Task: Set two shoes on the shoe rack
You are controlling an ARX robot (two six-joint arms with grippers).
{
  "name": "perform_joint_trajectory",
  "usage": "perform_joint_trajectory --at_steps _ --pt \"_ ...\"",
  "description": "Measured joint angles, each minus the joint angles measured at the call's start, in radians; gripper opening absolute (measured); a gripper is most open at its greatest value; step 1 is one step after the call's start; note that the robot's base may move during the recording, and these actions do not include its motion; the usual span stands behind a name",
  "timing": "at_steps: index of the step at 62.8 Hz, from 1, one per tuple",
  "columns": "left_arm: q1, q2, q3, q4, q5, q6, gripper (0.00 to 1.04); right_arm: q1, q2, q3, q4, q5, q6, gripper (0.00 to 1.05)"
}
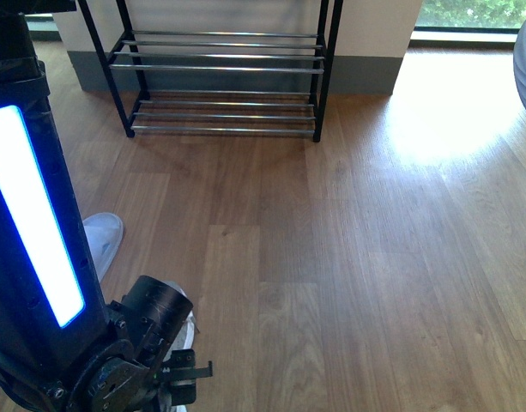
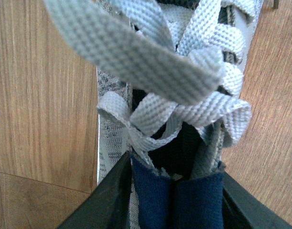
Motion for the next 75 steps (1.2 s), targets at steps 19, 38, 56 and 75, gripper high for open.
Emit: perform_joint_trajectory --at_steps 19,38,56,75 --pt "-0.001 0.0 0.0 0.0 -0.011 0.0 0.03 0.0 0.0 0.0 0.0 0.0 0.0 0.01" --pt "0.002 0.0 -0.01 0.047 -0.03 -0.014 0.03 0.0 0.0 0.0 0.0 0.0 0.0 0.01" --pt "-0.001 0.014 -0.056 0.28 -0.094 0.028 0.03 0.0 0.0 0.0 0.0 0.0 0.0 0.01" --pt "-0.005 0.045 -0.088 0.468 -0.128 0.033 0.03 0.0 0.0 0.0 0.0 0.0 0.0 0.01"
